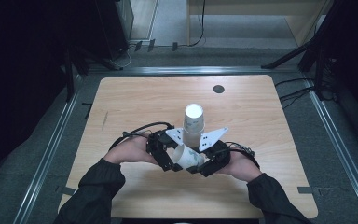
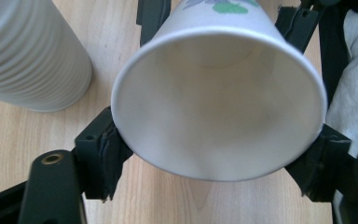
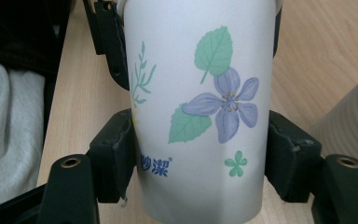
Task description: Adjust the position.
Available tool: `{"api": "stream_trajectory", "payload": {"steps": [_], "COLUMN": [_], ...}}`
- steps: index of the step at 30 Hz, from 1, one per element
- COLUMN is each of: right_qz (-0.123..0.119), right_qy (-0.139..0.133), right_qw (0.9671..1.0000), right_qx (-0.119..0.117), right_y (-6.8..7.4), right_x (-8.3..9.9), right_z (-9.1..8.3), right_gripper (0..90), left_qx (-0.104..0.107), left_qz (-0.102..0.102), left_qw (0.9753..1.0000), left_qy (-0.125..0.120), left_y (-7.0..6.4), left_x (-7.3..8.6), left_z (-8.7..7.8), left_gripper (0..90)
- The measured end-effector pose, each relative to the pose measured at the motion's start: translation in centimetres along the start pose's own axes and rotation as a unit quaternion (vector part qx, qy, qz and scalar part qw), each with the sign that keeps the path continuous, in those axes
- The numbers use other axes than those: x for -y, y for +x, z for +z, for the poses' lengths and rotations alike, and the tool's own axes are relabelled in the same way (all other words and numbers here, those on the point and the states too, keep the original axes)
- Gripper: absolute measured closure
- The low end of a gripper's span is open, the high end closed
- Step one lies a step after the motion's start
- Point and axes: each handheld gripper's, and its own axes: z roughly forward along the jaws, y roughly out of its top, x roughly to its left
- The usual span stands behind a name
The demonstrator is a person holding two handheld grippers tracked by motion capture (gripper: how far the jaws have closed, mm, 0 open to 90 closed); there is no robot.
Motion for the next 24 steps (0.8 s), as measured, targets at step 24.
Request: {"api": "stream_trajectory", "payload": {"steps": [24], "right_qz": [0.020], "right_qy": [-0.061], "right_qw": [0.9980], "right_qx": [-0.005], "right_y": [-0.8], "right_x": [0.1], "right_z": [-1.9], "right_gripper": [33.1], "left_qx": [0.010], "left_qz": [-0.059], "left_qw": [0.9856], "left_qy": [-0.158], "left_y": [0.3], "left_x": [2.1], "left_z": [-1.8], "left_gripper": [14.9]}}
